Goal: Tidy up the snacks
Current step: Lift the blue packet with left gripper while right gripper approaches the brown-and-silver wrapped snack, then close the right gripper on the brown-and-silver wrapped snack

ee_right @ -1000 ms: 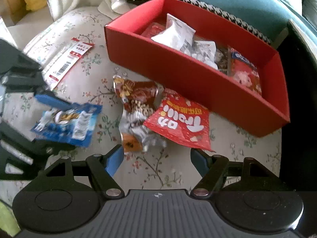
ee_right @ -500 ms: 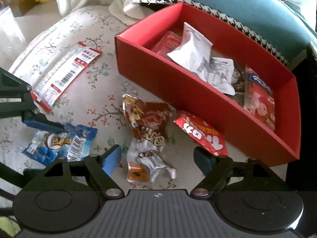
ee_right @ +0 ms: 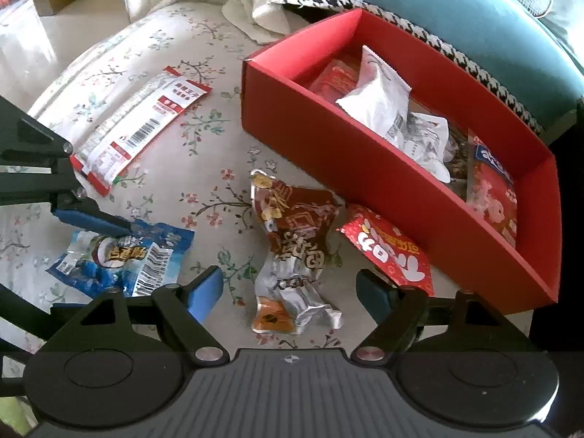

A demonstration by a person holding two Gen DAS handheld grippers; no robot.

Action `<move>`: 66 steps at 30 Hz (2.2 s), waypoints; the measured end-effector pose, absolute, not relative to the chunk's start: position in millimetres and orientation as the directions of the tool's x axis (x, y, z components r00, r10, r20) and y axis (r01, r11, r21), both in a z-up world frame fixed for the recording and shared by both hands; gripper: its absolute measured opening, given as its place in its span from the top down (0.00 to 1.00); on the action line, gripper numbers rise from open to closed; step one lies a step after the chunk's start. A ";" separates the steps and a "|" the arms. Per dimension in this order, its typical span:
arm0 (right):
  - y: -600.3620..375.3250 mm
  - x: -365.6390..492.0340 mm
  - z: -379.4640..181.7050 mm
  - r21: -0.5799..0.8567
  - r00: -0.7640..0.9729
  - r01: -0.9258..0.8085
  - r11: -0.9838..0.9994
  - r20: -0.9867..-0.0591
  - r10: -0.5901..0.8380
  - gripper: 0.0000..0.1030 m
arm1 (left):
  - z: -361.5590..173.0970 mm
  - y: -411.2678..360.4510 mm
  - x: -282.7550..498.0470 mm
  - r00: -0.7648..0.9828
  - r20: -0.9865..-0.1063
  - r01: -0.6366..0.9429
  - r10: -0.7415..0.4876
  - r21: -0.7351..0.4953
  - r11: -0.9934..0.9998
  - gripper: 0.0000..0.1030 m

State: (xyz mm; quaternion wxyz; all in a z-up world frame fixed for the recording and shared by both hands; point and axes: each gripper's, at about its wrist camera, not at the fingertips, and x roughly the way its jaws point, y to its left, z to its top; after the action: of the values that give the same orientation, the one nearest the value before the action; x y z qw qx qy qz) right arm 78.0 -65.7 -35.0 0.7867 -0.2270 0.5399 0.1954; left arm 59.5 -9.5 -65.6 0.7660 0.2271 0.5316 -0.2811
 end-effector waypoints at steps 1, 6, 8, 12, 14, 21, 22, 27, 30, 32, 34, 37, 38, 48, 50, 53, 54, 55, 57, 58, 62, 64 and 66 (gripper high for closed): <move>-65.1 77.6 -34.7 -0.145 0.340 -0.555 0.819 -0.938 0.065 0.18 | -65.7 -9.6 59.7 0.276 -0.942 0.672 -0.189 0.048 0.739 0.61; -63.2 76.6 -35.1 -0.143 0.338 -0.560 0.816 -0.939 0.067 0.18 | -65.7 -9.8 60.7 0.274 -0.943 0.671 -0.189 0.047 0.740 0.61; -62.5 76.2 -35.5 -0.143 0.337 -0.562 0.815 -0.939 0.067 0.18 | -65.7 -10.0 60.9 0.274 -0.943 0.670 -0.189 0.047 0.740 0.61; -60.4 74.6 -35.8 -0.141 0.336 -0.566 0.812 -0.939 0.071 0.18 | -65.6 -9.8 61.0 0.274 -0.943 0.670 -0.188 0.048 0.741 0.61; -59.6 74.1 -36.0 -0.140 0.335 -0.569 0.810 -0.939 0.073 0.18 | -65.8 -9.7 61.4 0.274 -0.943 0.670 -0.188 0.047 0.741 0.61; -57.2 72.4 -36.9 -0.138 0.331 -0.578 0.804 -0.940 0.077 0.18 | -66.8 -8.4 59.9 0.272 -0.945 0.666 -0.184 0.047 0.745 0.61; -56.5 71.9 -37.2 -0.138 0.331 -0.579 0.804 -0.940 0.077 0.18 | -66.9 -8.4 59.7 0.271 -0.945 0.665 -0.183 0.047 0.746 0.61; -54.8 70.8 -38.3 -0.133 0.326 -0.586 0.799 -0.942 0.081 0.18 | -66.8 -8.2 59.9 0.270 -0.945 0.662 -0.183 0.044 0.748 0.61; -57.1 70.7 -36.8 -0.096 0.305 -0.587 0.804 -0.946 0.110 0.18 | -66.2 -7.2 58.5 0.270 -0.946 0.659 -0.180 0.045 0.751 0.61; -66.7 72.2 -32.9 -0.072 0.304 -0.563 0.823 -0.944 0.125 0.18 | -65.3 -5.3 57.6 0.266 -0.947 0.652 -0.181 0.039 0.757 0.61; -82.4 76.1 -27.9 -0.063 0.323 -0.511 0.857 -0.938 0.124 0.18 | -63.9 -1.8 55.5 0.262 -0.946 0.646 -0.190 0.026 0.762 0.62; -105.4 84.3 -23.2 -0.007 0.325 -0.421 0.907 -0.935 0.144 0.18 | -62.4 3.5 51.2 0.267 -0.943 0.642 -0.201 0.019 0.766 0.62; -110.4 85.9 -22.0 0.017 0.323 -0.399 0.917 -0.933 0.158 0.18 | -62.4 5.0 50.1 0.268 -0.941 0.642 -0.207 0.014 0.767 0.62; -83.5 101.2 -39.1 0.034 0.263 -0.392 0.919 -0.954 0.147 0.17 | -61.6 3.8 52.4 0.272 -0.930 0.648 -0.247 -0.013 0.761 0.61; -76.8 104.5 -52.8 0.063 0.225 -0.392 0.918 -0.961 0.162 0.16 | -61.2 3.6 50.3 0.273 -0.929 0.652 -0.248 -0.010 0.758 0.61; -70.5 99.7 -53.8 0.016 0.271 -0.399 0.917 -0.953 0.134 0.21 | -59.4 7.4 52.1 0.263 -0.929 0.639 -0.259 -0.033 0.768 0.61; -71.3 97.0 -52.4 0.016 0.273 -0.404 0.915 -0.952 0.137 0.28 | -59.3 8.8 53.3 0.262 -0.929 0.636 -0.261 -0.037 0.770 0.61; -73.9 92.8 -50.1 0.017 0.269 -0.412 0.911 -0.953 0.139 0.33 | -59.0 10.0 53.0 0.260 -0.929 0.635 -0.263 -0.041 0.771 0.61; -82.5 87.4 -44.5 0.041 0.244 -0.410 0.911 -0.958 0.152 0.50 | -59.2 11.8 52.3 0.256 -0.930 0.634 -0.265 -0.045 0.772 0.61; -88.6 84.6 -40.9 0.067 0.232 -0.401 0.914 -0.957 0.172 0.51 | -59.2 12.2 51.7 0.255 -0.930 0.635 -0.266 -0.046 0.771 0.61; -97.4 87.9 -34.8 0.075 0.247 -0.369 0.926 -0.953 0.175 0.48 | -59.3 11.3 53.3 0.257 -0.930 0.629 -0.261 -0.045 0.776 0.61; -95.1 94.2 -35.6 0.085 0.259 -0.350 0.933 -0.948 0.184 0.40 | -59.7 10.2 55.5 0.259 -0.931 0.622 -0.257 -0.043 0.782 0.61; -89.4 100.2 -40.8 0.114 0.238 -0.347 0.931 -0.950 0.205 0.30 | -61.2 9.5 58.6 0.255 -0.933 0.616 -0.255 -0.047 0.786 0.57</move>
State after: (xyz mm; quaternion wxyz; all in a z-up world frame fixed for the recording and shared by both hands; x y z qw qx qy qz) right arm 100.2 -89.3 -40.8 0.7844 -0.0602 0.5917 0.1758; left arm 58.6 9.5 -61.2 0.7743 0.1665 0.5417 -0.2814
